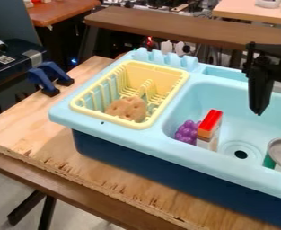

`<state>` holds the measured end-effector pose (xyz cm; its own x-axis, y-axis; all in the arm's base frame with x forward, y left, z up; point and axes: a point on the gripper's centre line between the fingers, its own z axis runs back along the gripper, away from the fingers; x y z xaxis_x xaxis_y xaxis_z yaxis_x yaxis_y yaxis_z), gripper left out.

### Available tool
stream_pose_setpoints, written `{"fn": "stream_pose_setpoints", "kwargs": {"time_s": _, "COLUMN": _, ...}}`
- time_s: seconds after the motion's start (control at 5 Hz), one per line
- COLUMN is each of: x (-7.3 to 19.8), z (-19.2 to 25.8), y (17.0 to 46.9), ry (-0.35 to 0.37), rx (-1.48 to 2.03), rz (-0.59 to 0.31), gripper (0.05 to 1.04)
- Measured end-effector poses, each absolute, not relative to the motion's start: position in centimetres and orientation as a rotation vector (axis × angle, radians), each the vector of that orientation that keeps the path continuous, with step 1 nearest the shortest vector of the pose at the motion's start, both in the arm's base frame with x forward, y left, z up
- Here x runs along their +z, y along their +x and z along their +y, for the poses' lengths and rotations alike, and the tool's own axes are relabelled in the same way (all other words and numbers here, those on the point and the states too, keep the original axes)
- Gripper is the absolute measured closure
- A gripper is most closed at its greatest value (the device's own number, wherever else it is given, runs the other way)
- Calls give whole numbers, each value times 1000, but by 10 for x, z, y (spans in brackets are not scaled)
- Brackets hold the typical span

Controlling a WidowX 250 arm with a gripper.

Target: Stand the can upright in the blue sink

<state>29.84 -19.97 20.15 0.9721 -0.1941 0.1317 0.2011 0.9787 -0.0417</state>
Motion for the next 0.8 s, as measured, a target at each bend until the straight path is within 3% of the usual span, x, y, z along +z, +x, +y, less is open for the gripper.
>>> {"fn": "stream_pose_setpoints", "kwargs": {"time_s": 0.2, "x": 187, "z": -200, "y": 299, "ry": -37, "rx": -197, "rz": -90, "gripper": 82}}
{"fn": "stream_pose_setpoints", "kwargs": {"time_s": 0.8, "x": 180, "z": -207, "y": 319, "ry": -85, "rx": -82, "rz": -191, "gripper": 82}}
